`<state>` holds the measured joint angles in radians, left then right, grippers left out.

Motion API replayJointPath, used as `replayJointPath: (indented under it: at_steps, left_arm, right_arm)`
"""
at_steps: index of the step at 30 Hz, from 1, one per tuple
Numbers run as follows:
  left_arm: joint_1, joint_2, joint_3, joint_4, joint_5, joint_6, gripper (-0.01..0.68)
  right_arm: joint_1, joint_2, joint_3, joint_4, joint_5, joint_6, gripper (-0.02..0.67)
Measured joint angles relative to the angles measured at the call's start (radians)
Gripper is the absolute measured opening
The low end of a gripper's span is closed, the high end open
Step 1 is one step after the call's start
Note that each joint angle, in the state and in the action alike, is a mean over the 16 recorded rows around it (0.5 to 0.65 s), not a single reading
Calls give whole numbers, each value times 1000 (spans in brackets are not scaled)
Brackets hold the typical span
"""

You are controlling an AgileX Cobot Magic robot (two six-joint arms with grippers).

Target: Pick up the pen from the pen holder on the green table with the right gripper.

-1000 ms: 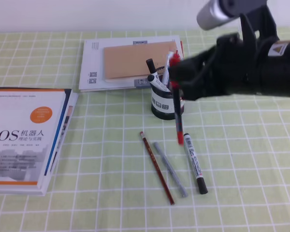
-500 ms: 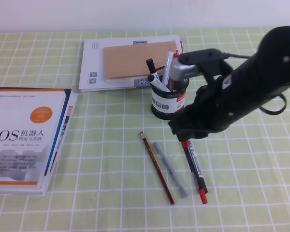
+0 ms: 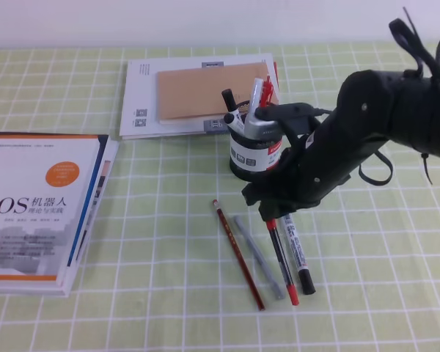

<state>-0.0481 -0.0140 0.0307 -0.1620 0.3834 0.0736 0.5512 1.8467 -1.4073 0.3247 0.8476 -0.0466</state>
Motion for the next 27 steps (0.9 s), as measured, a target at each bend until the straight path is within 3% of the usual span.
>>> replayJointPath:
  at_steps: [18,27]
  left_arm:
    - [0,0,0,0,0,0,-8]
    - [0,0,0,0,0,0,-8]
  right_arm:
    - [-15,120,-11,21,-131,0,59]
    - [-16,143,-12,18,-159,0,177]
